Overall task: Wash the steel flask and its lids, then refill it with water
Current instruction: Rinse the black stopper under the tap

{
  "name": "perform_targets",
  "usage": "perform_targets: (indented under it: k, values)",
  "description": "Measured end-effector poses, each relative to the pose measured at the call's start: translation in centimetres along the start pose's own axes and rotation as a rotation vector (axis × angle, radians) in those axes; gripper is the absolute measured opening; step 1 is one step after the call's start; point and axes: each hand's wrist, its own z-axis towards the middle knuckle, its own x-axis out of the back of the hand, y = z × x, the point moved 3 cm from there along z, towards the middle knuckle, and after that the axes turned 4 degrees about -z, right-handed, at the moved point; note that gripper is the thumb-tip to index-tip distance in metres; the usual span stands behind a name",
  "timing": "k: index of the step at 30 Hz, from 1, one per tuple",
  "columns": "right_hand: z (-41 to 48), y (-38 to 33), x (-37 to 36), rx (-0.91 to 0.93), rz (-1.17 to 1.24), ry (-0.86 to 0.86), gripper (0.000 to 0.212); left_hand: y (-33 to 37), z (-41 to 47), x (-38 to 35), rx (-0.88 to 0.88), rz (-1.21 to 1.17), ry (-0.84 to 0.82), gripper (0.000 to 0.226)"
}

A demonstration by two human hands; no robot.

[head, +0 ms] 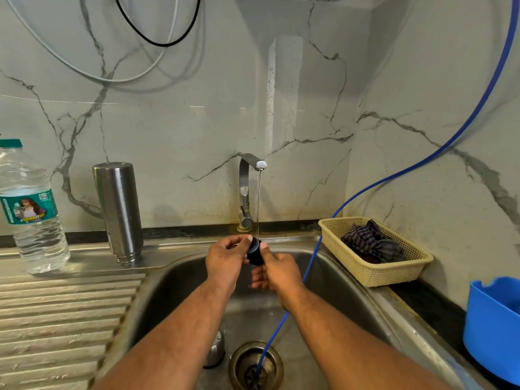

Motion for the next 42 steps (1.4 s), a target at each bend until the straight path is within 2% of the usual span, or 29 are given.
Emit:
perform_targets:
  k: [6, 9, 12, 14, 19, 22, 25, 29, 34, 42]
  values:
    - [0.1, 0.0, 0.5, 0.003, -0.024, 0.033, 0.045, 0.3, -0.1, -1.1, 0.053, -0.008, -0.179, 0.024]
    - [0.1, -0.1, 0.5, -0.006, -0.025, 0.038, 0.049, 0.0, -0.1, -1.2, -0.030, 0.132, -0.276, 0.039]
    - [0.1, -0.1, 0.1, -0.035, -0.003, 0.000, 0.052, 0.1, -0.1, -1.2, -0.163, 0.298, -0.251, 0.042]
    - [0.1, 0.1, -0.2, -0.063, 0.039, -0.034, 0.053, 0.2, -0.1, -1.3, -0.170, 0.292, -0.222, 0.038]
    - [-0.1, 0.2, -0.9, 0.000, -0.049, -0.047, 0.037, -0.3, 0.0, -0.7, -0.086, 0.162, -0.063, 0.028]
    - [-0.1, -0.2, -0.7, 0.093, -0.108, -0.004, 0.022, -1.1, 0.5, -0.3, 0.084, -0.006, 0.019, 0.023]
    - [0.1, -0.6, -0.3, 0.198, -0.112, 0.037, 0.020, -1.6, 0.7, -0.2, 0.233, -0.065, 0.024, 0.024]
    - [0.0, -0.9, -0.4, 0.307, -0.204, 0.088, 0.027, -1.3, 0.0, -0.6, 0.332, -0.072, 0.017, 0.034]
    - [-0.6, -1.6, 0.1, 0.386, -0.273, 0.102, 0.035, -1.2, -0.5, -0.8, 0.423, -0.038, -0.076, 0.047]
    - [-0.6, -1.8, 0.3, 0.372, -0.280, 0.075, 0.055, -1.2, -0.9, -0.6, 0.458, 0.000, -0.115, 0.056]
